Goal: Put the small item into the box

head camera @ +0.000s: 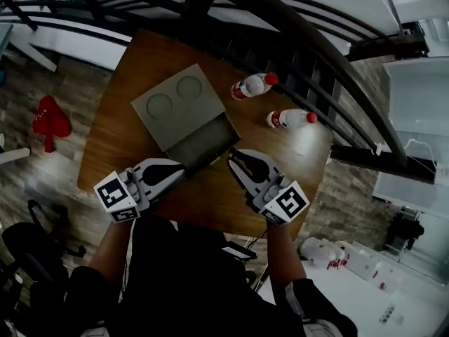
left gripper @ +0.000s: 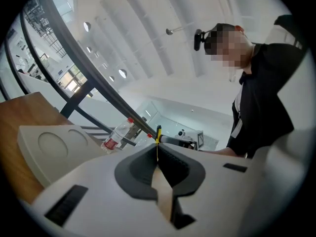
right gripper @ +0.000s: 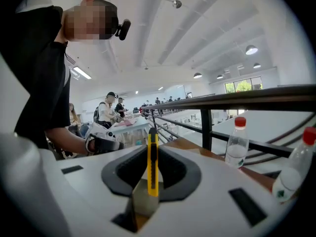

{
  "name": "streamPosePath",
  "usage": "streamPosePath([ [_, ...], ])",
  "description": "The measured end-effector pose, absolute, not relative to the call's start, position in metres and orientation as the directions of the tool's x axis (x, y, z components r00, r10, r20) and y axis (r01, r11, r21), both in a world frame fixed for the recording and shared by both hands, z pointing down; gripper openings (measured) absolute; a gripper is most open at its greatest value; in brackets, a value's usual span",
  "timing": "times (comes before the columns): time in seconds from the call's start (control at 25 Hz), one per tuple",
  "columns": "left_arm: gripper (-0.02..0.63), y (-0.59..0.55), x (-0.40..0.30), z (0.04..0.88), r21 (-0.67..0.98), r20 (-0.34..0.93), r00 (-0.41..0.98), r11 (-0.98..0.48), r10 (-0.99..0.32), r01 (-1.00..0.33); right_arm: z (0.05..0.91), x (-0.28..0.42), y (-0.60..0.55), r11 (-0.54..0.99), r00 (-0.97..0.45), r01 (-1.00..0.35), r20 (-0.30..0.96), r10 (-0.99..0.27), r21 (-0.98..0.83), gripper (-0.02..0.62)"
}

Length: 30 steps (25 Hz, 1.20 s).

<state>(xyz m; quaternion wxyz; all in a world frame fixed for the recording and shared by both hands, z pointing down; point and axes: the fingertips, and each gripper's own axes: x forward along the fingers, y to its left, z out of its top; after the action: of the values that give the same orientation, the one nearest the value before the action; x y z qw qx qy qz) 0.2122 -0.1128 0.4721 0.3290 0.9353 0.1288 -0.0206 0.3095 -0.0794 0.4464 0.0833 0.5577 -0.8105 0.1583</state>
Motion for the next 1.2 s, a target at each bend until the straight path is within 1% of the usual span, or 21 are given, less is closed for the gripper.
streamPosePath([
  [0.2,0.017,-0.112,0.201,0.497,0.638,-0.094,0.985,-0.751,0.141,0.169,0.481,0.304,-0.092,0.411,-0.430,-0.902,0.370,-0.823,-0.133,0.074],
  [0.4,0.017,-0.116,0.187,0.516,0.675,-0.088,0.996,-0.733,0.031,0.083,0.526,0.291,-0.097,0.557,-0.478,-0.830,0.506,-0.718,0.005,0.074],
  [0.56,0.017,-0.129,0.171,0.525,0.678,-0.080,0.995,-0.735,-0.062,0.009,0.552,0.278,-0.100,0.651,-0.504,-0.757,0.584,-0.636,0.056,0.074],
  [0.72,0.017,-0.123,0.162,0.539,0.683,-0.062,0.996,-0.730,-0.070,-0.009,0.577,0.264,-0.101,0.716,-0.520,-0.695,0.641,-0.564,0.065,0.074],
  [0.88,0.017,-0.115,0.164,0.551,0.698,-0.046,0.995,-0.716,-0.085,-0.029,0.595,0.263,-0.101,0.756,-0.539,-0.653,0.672,-0.509,0.049,0.074],
  [1.08,0.017,-0.106,0.163,0.571,0.702,0.028,0.996,-0.707,-0.087,-0.082,0.617,0.268,-0.104,0.781,-0.498,-0.618,0.724,-0.477,0.090,0.074],
  [1.2,0.017,-0.107,0.159,0.571,0.706,-0.011,0.992,-0.703,-0.124,-0.080,0.629,0.269,-0.104,0.795,-0.477,-0.597,0.750,-0.458,0.106,0.074],
])
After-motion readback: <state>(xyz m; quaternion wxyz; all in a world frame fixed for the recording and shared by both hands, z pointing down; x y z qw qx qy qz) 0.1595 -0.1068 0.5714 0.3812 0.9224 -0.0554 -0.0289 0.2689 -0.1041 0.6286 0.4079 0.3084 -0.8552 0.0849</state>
